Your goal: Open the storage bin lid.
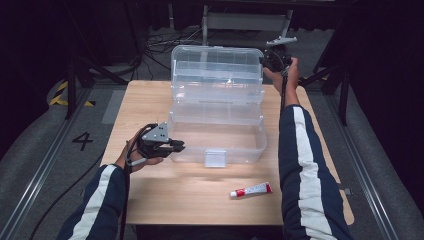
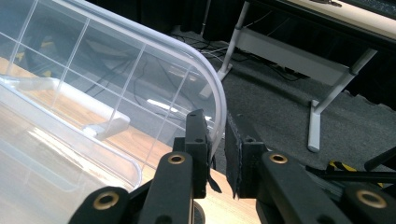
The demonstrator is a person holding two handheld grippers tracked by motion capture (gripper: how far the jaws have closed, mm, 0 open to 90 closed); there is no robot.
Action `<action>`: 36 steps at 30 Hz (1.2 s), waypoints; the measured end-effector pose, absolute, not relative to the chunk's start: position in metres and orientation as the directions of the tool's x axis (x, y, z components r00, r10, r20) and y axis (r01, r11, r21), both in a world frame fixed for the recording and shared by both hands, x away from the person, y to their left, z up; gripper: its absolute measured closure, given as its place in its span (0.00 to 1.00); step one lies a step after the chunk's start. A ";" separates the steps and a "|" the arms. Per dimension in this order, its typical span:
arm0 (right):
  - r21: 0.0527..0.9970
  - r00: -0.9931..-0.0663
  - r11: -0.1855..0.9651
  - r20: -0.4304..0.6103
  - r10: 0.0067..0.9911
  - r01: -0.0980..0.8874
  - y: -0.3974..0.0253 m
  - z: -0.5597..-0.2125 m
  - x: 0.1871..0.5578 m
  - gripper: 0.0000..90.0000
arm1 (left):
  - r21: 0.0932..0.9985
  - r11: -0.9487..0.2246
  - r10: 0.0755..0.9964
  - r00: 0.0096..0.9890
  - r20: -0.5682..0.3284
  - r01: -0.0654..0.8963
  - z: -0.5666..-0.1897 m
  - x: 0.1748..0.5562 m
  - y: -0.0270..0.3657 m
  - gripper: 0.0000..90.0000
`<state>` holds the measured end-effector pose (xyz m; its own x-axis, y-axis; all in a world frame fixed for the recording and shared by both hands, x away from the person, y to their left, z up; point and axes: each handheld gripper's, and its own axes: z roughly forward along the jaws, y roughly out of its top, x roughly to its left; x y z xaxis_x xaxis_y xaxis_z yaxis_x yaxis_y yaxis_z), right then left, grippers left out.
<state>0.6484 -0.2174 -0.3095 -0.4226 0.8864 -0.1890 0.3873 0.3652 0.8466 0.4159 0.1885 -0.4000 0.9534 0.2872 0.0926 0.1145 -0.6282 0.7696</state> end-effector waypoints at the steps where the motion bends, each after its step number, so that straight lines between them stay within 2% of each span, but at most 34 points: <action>1: 0.845 -0.423 0.366 -0.189 0.886 0.390 -0.217 -0.310 0.649 0.89 | 0.772 -0.625 0.287 0.954 0.090 0.116 -0.400 0.416 0.189 0.89; 10: 0.841 -0.415 0.358 -0.180 0.892 0.405 -0.219 -0.315 0.653 0.87 | 0.780 -0.614 0.287 0.955 0.079 0.120 -0.401 0.417 0.190 0.89; 12: 0.832 -0.414 0.363 -0.180 0.892 0.419 -0.221 -0.318 0.654 0.93 | 0.779 -0.616 0.286 0.955 0.079 0.120 -0.401 0.418 0.190 0.89; 15: 0.836 -0.412 0.351 -0.168 0.895 0.422 -0.223 -0.320 0.654 0.95 | 0.779 -0.616 0.299 0.949 0.098 0.114 -0.402 0.417 0.190 0.89; 21: 0.833 -0.410 0.352 -0.169 0.896 0.427 -0.227 -0.323 0.652 0.93 | 0.800 -0.584 0.291 0.955 0.049 0.137 -0.403 0.424 0.194 0.90; 36: 0.843 -0.403 0.344 -0.170 0.899 0.413 -0.245 -0.319 0.625 0.94 | 0.784 -0.607 0.301 0.951 0.074 0.131 -0.401 0.421 0.191 0.89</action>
<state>0.6245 -0.2449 -0.3187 -0.4030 0.8993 -0.1698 0.4127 0.3441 0.8433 0.4208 0.1912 -0.4011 0.9508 0.3007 0.0740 0.1310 -0.6070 0.7838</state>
